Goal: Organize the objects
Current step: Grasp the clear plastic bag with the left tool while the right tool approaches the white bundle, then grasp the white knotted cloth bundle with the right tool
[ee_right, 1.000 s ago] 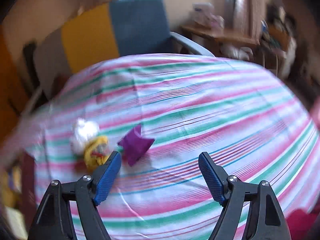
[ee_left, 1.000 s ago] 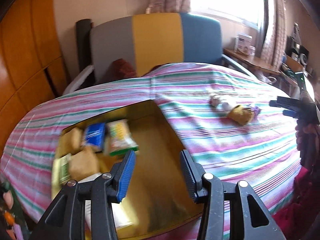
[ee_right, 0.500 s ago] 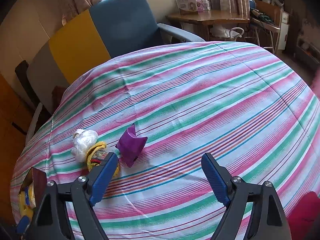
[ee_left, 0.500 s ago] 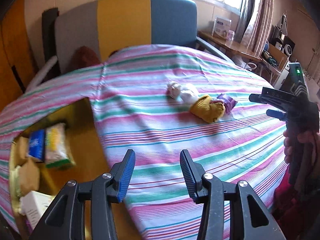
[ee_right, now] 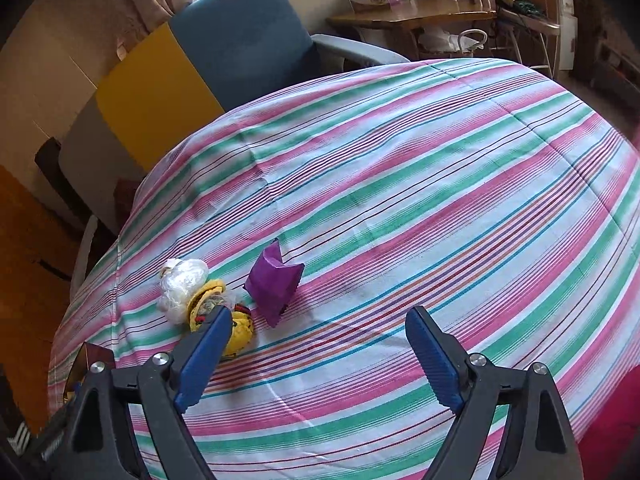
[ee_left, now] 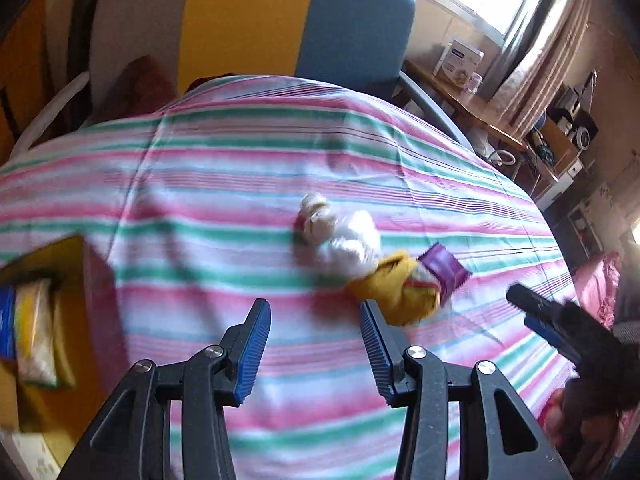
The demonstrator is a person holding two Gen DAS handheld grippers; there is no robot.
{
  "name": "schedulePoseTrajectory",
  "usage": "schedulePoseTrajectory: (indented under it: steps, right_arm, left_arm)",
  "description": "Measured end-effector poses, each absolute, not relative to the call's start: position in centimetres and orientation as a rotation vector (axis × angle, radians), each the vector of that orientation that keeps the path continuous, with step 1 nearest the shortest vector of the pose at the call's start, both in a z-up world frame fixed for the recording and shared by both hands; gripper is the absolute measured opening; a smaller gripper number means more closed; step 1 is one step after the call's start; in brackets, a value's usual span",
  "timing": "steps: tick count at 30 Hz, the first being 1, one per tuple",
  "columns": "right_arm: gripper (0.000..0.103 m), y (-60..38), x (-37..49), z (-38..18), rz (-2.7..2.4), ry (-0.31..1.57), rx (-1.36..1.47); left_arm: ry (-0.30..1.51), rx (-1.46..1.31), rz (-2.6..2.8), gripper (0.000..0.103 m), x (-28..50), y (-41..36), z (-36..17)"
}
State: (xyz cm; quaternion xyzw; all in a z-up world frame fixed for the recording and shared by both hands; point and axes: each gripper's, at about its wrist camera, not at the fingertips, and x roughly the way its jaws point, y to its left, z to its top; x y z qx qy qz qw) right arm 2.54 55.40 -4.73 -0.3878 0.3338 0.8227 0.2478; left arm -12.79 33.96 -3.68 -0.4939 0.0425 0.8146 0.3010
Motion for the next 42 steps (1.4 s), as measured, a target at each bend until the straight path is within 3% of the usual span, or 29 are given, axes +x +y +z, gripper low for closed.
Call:
schedulePoseTrajectory:
  steps: [8, 12, 14, 15, 18, 20, 29, 35, 42]
  right_arm:
    - [0.091, 55.6, 2.5, -5.1, 2.255, 0.953, -1.067]
    - [0.091, 55.8, 2.4, -5.6, 2.254, 0.98, -1.08]
    - [0.091, 55.8, 2.1, -5.7, 2.254, 0.985, -1.093]
    - [0.091, 55.7, 2.0, -5.8, 2.255, 0.988, -1.099]
    - [0.091, 55.5, 1.8, -5.8, 2.262, 0.975, -1.106]
    - [0.091, 55.4, 1.8, -5.8, 2.261, 0.955, -1.11]
    - [0.091, 54.9, 1.7, -5.0, 2.289, 0.916, -1.098]
    - [0.091, 54.3, 1.8, -4.5, 2.322, 0.886, -1.09]
    - [0.09, 53.2, 1.7, -3.8, 2.403, 0.83, -1.069]
  left_arm:
    - [0.093, -1.388, 2.111, 0.047, -17.6, 39.1, -6.8]
    - [0.073, -1.438, 2.065, 0.057, -19.1, 41.0, -8.4]
    - [0.076, -1.454, 2.066, 0.057, -19.4, 41.7, -9.0]
    - [0.102, -1.445, 2.073, 0.056, -19.4, 42.1, -9.4]
    - [0.114, -1.418, 2.075, 0.036, -19.1, 41.9, -9.6]
    - [0.083, -1.425, 2.075, 0.033, -18.8, 41.0, -9.5]
    - [0.135, -1.352, 2.157, 0.032, -11.3, 33.6, -6.8]
    - [0.254, -1.347, 2.173, 0.032, -5.0, 31.9, -8.6]
    - [0.35, -1.219, 2.238, 0.034, -2.9, 32.0, -10.5]
